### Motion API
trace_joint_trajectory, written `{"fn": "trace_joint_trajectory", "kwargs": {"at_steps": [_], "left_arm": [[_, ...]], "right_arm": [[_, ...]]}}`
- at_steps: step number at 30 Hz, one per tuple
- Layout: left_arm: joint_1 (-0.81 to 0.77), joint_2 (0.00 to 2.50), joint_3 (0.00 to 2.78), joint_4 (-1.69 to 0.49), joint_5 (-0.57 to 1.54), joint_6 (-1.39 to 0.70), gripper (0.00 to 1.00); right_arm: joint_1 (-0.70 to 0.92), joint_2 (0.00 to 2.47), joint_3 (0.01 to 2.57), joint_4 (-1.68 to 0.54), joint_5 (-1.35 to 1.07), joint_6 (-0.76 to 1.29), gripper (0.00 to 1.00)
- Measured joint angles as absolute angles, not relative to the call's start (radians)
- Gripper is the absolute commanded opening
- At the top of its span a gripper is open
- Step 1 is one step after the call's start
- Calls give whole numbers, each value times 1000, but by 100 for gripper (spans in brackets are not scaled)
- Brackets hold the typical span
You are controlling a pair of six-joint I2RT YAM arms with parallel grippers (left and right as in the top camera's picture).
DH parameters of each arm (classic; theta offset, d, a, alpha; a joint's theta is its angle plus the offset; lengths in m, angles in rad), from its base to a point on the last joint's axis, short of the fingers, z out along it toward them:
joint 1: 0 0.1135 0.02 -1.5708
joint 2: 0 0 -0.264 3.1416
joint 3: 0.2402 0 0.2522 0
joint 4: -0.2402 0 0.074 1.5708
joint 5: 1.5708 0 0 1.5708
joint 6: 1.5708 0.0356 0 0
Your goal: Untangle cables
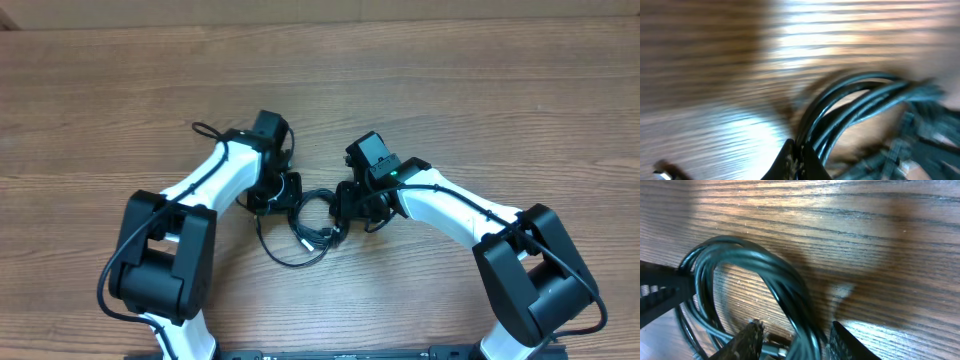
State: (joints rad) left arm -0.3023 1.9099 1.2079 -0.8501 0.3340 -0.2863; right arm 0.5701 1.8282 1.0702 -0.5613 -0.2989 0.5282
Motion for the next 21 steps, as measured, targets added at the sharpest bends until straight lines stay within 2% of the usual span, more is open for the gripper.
{"fn": "trace_joint_trajectory", "kwargs": {"at_steps": [5,10,14,17,18,21], "left_arm": [[-224,1910,1237,-849,569,-138,4],[-181,1910,1237,-853,666,-107,5],[-176,1910,1237,-860,726,-109,18],[-176,1910,1238,-861,738,-126,36],[-176,1910,1238,-860,732,-129,39],[-176,1910,1238,-874,663,-146,38]], "right_arm": [[570,1828,1070,-561,-296,528,41],[570,1828,1070,-561,-295,529,41],[570,1828,1070,-561,-282,544,41],[570,1828,1070,-562,-281,547,42],[570,1828,1070,-562,-281,547,42],[570,1828,1070,-562,-281,550,42]]}}
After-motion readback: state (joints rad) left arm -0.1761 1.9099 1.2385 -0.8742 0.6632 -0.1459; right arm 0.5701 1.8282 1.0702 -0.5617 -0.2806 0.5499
